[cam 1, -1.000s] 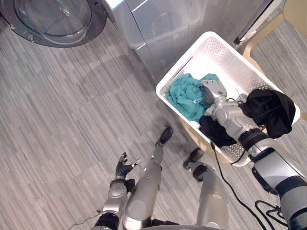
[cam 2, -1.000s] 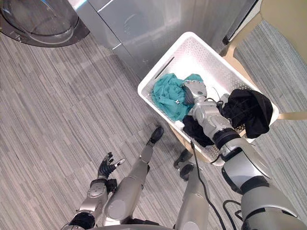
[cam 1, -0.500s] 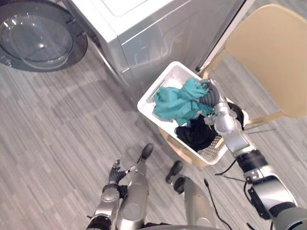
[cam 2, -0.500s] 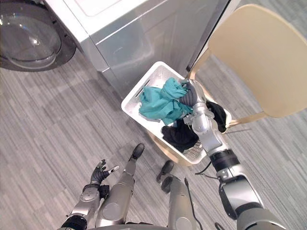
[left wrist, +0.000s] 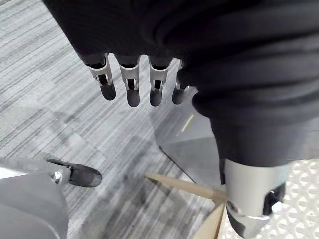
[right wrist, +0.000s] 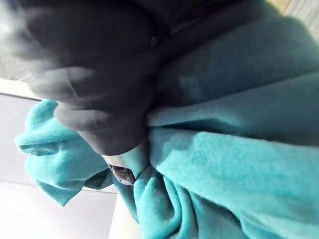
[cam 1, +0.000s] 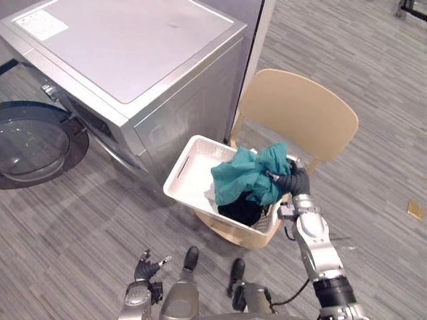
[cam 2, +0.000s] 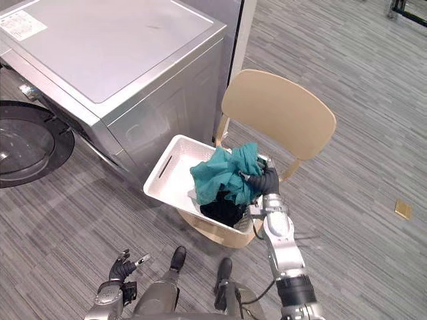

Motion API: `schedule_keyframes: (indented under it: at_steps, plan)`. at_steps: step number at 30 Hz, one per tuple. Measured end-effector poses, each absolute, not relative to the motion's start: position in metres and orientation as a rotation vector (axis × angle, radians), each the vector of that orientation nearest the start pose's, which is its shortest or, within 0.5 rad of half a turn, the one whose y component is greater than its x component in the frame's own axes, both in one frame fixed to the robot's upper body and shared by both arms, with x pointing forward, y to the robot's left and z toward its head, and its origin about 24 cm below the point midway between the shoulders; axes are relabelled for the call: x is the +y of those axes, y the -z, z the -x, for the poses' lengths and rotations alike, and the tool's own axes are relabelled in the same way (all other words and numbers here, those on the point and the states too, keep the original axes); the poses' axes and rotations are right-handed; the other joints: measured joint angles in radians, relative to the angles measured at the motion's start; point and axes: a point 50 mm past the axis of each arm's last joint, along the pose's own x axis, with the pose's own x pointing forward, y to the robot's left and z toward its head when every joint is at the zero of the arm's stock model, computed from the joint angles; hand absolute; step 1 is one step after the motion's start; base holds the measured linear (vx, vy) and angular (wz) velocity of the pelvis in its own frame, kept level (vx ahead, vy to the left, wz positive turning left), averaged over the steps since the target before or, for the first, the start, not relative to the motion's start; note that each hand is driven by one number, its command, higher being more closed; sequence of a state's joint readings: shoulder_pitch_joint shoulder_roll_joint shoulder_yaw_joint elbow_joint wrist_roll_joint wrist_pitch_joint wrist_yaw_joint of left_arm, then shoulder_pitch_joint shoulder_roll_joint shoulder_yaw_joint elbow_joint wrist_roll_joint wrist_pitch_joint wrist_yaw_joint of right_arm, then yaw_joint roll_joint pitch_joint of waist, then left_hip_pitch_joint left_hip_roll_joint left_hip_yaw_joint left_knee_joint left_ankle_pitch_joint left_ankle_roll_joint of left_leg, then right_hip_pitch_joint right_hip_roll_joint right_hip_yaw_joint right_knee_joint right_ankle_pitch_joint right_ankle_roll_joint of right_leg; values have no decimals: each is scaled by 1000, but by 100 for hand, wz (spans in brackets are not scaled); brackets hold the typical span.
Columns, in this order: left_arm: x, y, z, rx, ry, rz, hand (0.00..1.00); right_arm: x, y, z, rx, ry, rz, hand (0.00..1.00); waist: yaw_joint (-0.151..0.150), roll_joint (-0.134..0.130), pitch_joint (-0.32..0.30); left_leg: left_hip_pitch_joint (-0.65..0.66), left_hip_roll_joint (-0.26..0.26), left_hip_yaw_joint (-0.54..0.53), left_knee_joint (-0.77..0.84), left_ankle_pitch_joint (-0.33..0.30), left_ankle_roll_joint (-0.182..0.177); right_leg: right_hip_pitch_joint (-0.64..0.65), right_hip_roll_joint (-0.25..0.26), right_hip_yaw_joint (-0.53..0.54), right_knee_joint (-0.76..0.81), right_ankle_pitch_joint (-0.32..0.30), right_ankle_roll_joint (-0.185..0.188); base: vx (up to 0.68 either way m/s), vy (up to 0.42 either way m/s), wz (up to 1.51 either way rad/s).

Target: Pick up the laundry basket with both hands and put the clothes into the washing machine.

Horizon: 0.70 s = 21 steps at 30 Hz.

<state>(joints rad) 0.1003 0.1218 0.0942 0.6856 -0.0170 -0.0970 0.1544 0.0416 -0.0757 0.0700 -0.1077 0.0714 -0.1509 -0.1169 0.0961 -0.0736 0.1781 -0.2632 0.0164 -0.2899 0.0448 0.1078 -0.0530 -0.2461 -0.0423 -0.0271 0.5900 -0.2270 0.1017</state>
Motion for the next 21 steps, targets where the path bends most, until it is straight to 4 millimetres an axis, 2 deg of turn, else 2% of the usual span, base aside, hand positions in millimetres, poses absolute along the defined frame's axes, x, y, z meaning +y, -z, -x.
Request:
schedule_keyframes:
  at_steps: [1, 2, 3, 4, 5, 6, 7, 8, 9, 10, 11, 13, 15, 16, 18, 20, 21]
  plan:
    - [217, 101, -165, 636, -303, -126, 0, -148, -77, -241, -241, 29, -30, 100, 9, -11, -7, -30, -26, -24, 27, 0, -1, 29, -10, 60, 26, -58, 6, -81, -209, 101]
    - [215, 98, -166, 616, -303, -120, 0, -145, -82, -242, -263, 17, -33, 100, 15, -10, -7, -48, -38, -35, 47, -1, -3, 42, -10, 78, 10, -85, 0, -125, -194, 68]
    - [212, 93, -168, 583, -301, -108, 0, -142, -88, -243, -290, 4, -36, 100, 30, -9, -7, -78, -50, -41, 76, 0, -11, 52, -8, 89, -26, -123, -24, -178, -174, 46]
    - [205, 87, -168, 546, -301, -85, 0, -139, -94, -243, -317, -8, -39, 100, 59, 0, -9, -109, -55, -47, 98, 8, -24, 69, -3, 72, -80, -170, -65, -245, -217, 41]
    - [196, 82, -169, 517, -294, -55, 0, -138, -97, -243, -336, -17, -36, 100, 75, 32, -3, -123, -48, -68, 104, 17, -35, 67, 14, 48, -91, -180, -77, -306, -222, 59]
    - [186, 76, -164, 486, -281, -14, 0, -141, -99, -242, -346, -19, -16, 100, 76, 66, -8, -135, -30, -103, 97, 24, -45, 59, 34, 5, -76, -180, -90, -334, -214, 80]
    - [176, 67, -162, 444, -252, 18, 0, -141, -102, -239, -357, -34, 1, 100, 78, 89, -20, -146, -24, -114, 64, 15, -46, 34, 41, -37, -56, -183, -106, -282, -154, 94]
    - [171, 62, -161, 421, -240, 37, 0, -142, -104, -238, -369, -43, 16, 100, 76, 100, -19, -145, -13, -105, 37, -6, -32, 33, 39, -66, -57, -180, -117, -257, -146, 108]
    - [166, 55, -163, 385, -219, 49, 0, -144, -109, -238, -387, -50, 35, 100, 69, 104, -17, -152, -4, -53, 12, -55, 24, 32, 19, -105, -70, -167, -134, -217, -111, 124]
    - [163, 44, -169, 331, -201, 58, 0, -147, -114, -240, -410, -62, 63, 100, 56, 101, -14, -184, 2, 74, 49, -67, 39, 21, -13, -154, -79, -147, -146, -197, -100, 122]
    - [162, 37, -172, 300, -188, 58, 0, -147, -117, -241, -421, -71, 77, 100, 52, 100, -14, -196, 0, 139, 95, -62, 31, 24, -29, -176, -85, -136, -150, -140, -95, 124]
    - [159, 8, -182, 151, -126, 40, 0, -147, -129, -237, -472, -97, 97, 100, 27, 106, -18, -160, 4, 289, 305, -63, 41, 36, -74, -257, -103, -114, -153, -90, -70, 117]
    - [154, -10, -190, 49, -79, 26, 0, -143, -140, -233, -533, -122, 89, 100, 11, 120, -30, -103, 15, 324, 309, -118, 42, 38, -91, -314, -102, -112, -156, -98, 15, 102]
    - [150, -22, -198, -17, -43, 6, 0, -140, -143, -234, -550, -148, 87, 100, 1, 118, -31, -90, 10, 319, 287, -121, 41, 43, -100, -340, -108, -107, -155, -107, 69, 79]
    - [144, -26, -204, -46, 7, -38, 0, -134, -141, -237, -542, -187, 89, 100, -6, 118, -37, -51, 8, 308, 246, -133, 32, 82, -100, -373, -159, -81, -138, -82, 105, 48]
    - [140, -27, -206, -58, 32, -85, 0, -128, -132, -241, -502, -231, 89, 100, -24, 122, -73, 10, 2, 265, 126, -102, -1, 103, -90, -385, -210, -51, -117, -29, 117, 31]
    - [138, -27, -211, -68, 44, -113, 0, -122, -124, -247, -469, -251, 81, 100, -25, 116, -83, 26, -4, 267, 75, -70, 8, 108, -90, -379, -243, -20, -106, -26, 171, -6]
